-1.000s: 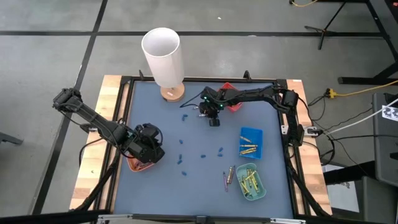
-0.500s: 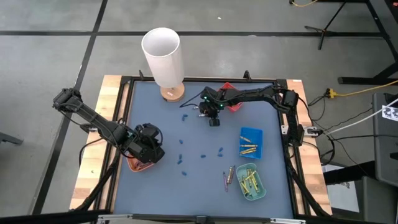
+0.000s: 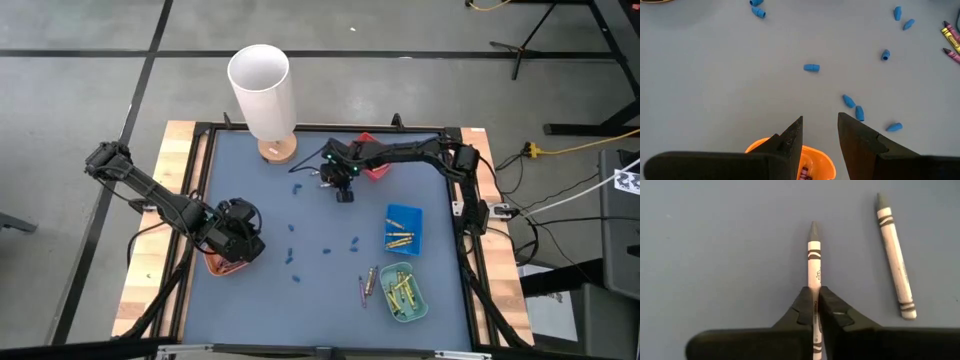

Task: Sort crayons
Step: Put the grey crayon into the red box, then put the grey crayon into the red bin

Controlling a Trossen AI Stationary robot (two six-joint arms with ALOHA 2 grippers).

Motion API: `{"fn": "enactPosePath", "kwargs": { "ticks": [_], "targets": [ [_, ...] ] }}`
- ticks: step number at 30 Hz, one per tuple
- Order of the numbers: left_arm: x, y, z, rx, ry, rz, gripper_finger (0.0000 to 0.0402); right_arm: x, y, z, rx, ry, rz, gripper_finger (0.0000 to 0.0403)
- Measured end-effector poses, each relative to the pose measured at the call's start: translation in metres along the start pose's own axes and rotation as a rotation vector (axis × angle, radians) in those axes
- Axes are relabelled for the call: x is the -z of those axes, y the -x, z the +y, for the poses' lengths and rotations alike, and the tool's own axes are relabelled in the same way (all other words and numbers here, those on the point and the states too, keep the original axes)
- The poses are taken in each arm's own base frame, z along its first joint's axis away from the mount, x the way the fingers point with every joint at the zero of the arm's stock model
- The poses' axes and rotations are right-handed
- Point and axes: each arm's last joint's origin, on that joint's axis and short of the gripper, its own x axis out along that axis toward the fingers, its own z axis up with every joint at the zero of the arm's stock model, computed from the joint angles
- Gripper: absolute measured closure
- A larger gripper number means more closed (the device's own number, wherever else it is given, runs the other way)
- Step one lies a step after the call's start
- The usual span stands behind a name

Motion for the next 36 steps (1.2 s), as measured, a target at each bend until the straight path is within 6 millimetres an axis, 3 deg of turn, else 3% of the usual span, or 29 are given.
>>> {"fn": "enactPosePath", "kwargs": {
  "ticks": [16, 27, 36],
  "targets": [
    [0.000, 0.000, 0.000, 0.000, 0.000, 0.000, 0.0294, -0.043, 0.056, -0.014, 0.010, -0.007, 0.053, 0.0401],
    [0.000, 0.000, 0.000, 0.000, 0.000, 0.000, 0.0294, -0.057, 0.059, -0.021, 0.081, 0.016, -0.073, 0.0380],
    [0.000, 0.000, 0.000, -0.003, 0.000, -0.012, 0.0294, -0.056, 0.059, -0.025, 0.191, 0.012, -0.021, 0.0337]
  ]
}}
